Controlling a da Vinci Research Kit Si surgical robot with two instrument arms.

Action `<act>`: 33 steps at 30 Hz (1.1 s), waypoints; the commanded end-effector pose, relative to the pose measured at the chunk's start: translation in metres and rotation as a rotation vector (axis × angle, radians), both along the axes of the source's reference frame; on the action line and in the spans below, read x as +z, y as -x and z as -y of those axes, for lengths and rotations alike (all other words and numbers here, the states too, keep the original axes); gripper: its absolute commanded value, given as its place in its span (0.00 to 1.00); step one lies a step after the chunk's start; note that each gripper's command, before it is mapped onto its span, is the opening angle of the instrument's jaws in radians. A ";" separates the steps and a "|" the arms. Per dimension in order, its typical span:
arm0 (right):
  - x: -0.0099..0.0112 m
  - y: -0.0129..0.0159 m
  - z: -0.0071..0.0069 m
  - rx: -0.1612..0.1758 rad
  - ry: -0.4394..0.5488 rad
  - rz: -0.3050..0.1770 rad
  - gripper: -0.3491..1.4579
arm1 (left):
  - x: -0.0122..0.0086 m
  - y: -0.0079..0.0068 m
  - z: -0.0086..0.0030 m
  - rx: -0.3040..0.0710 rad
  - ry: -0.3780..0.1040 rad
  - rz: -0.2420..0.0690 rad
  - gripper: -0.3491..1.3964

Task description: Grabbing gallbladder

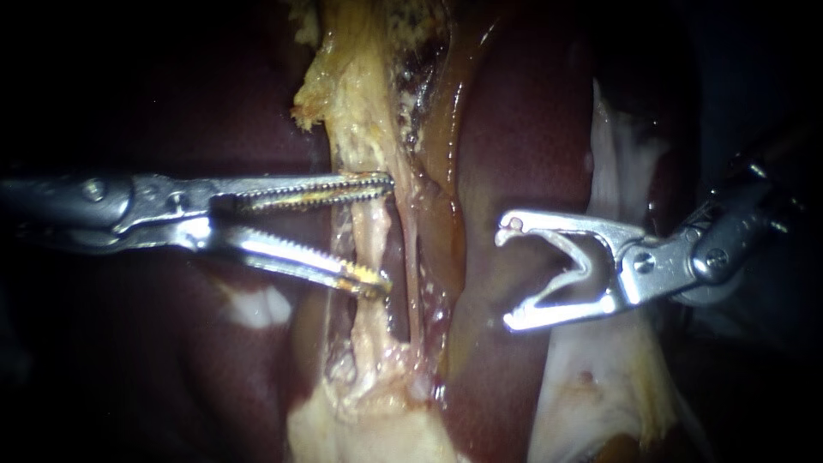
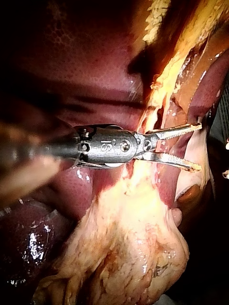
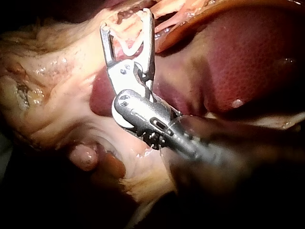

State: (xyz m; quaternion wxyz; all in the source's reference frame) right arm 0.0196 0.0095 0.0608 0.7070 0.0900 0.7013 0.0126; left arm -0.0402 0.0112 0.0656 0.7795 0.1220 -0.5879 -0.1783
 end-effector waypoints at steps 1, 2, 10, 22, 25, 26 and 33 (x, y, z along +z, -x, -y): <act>0.0000 0.0000 0.0000 0.000 0.000 0.000 0.51 | -0.0001 0.0000 0.0000 0.000 0.000 0.000 0.47; 0.0000 0.0000 0.0000 0.000 0.000 0.000 0.51 | -0.0003 -0.0001 0.0000 0.001 0.011 -0.001 0.47; 0.0000 0.0000 0.0000 0.000 0.000 0.000 0.51 | -0.0044 -0.0028 -0.0024 -0.125 0.014 -0.080 0.47; 0.0000 0.0000 0.0000 0.000 0.000 0.000 0.51 | -0.0071 -0.0047 -0.0061 -0.242 0.048 -0.179 0.47; -0.0001 0.0000 0.0001 0.000 0.000 0.000 0.51 | -0.0066 -0.0046 -0.0063 -0.258 0.070 -0.201 0.48; -0.0001 0.0000 0.0001 0.000 0.000 0.000 0.51 | -0.0064 -0.0046 -0.0065 -0.266 0.075 -0.210 0.49; -0.0001 0.0000 0.0001 0.000 0.000 0.000 0.50 | -0.0048 -0.0041 -0.0070 -0.276 0.080 -0.283 0.50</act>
